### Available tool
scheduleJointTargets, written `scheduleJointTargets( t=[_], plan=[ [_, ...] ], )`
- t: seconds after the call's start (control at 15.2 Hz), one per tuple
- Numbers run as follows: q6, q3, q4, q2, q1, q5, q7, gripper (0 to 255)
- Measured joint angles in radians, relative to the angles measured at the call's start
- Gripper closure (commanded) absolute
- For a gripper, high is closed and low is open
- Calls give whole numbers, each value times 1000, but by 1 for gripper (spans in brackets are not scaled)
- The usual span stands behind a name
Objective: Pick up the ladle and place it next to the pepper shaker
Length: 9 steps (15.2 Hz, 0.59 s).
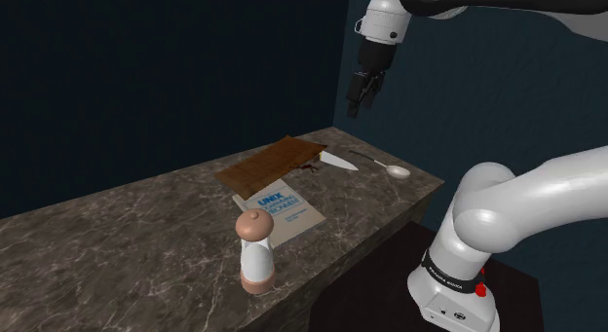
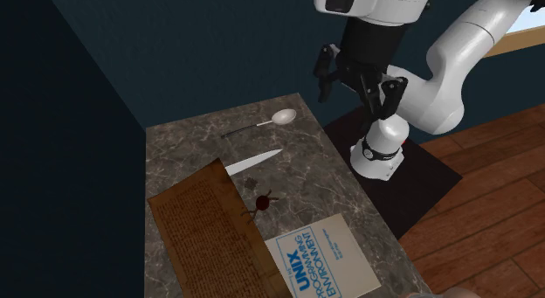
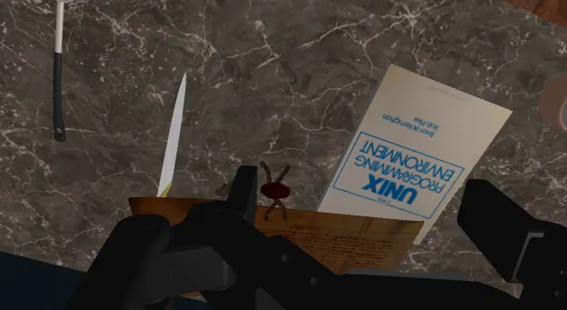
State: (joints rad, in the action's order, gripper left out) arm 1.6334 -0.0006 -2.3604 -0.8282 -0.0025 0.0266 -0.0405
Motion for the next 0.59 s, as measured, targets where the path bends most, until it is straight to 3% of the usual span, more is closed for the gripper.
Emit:
scheduleJointTargets(
  t=[0.2,0.59],
  plan=[
    [17,-20,-21,2,-11,-10,-13,0],
    [121,-127,-93,57,-64,-59,-83,0]
  ],
)
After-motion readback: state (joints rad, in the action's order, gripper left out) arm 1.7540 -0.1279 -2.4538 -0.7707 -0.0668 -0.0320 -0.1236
